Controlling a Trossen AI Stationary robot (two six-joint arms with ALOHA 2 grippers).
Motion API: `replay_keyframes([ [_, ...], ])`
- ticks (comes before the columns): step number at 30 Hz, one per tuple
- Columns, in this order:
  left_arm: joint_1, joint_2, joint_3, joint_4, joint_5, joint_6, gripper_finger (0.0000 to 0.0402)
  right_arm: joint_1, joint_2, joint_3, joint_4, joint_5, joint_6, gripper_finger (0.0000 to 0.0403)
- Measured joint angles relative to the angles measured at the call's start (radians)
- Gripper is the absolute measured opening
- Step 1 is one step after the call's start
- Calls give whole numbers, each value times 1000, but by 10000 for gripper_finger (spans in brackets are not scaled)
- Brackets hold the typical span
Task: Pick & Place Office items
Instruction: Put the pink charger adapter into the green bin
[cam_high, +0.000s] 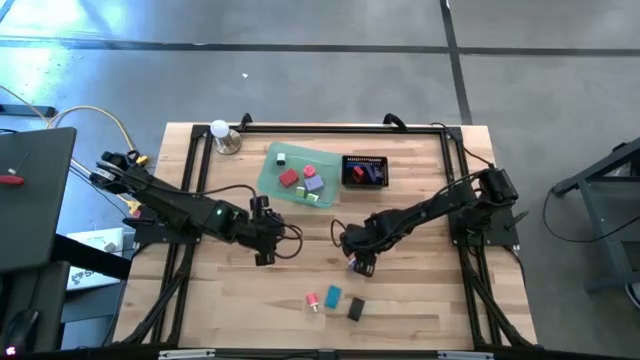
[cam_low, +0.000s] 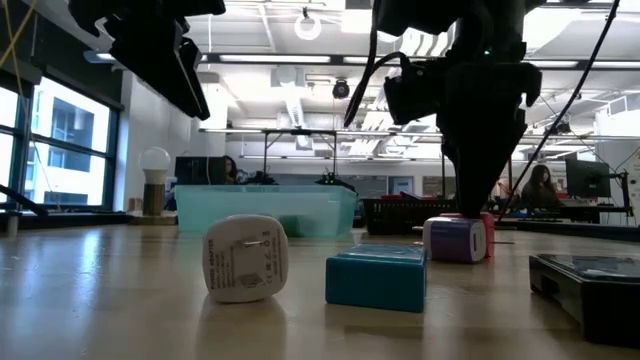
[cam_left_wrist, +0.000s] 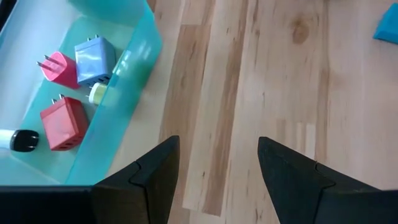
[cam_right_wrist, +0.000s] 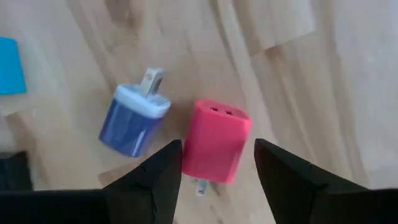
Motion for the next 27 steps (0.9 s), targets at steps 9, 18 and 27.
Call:
replay_keyframes([
  [9,24,0,0,32,4,1,208,-1,72,0,4,-1,-2,186],
  [18,23,0,0,35,5,1,208,-24,98,2,4,-5,-37,169],
  [27,21,0,-3,39,8,-10,208,-28,98,1,6,16,-42,143],
])
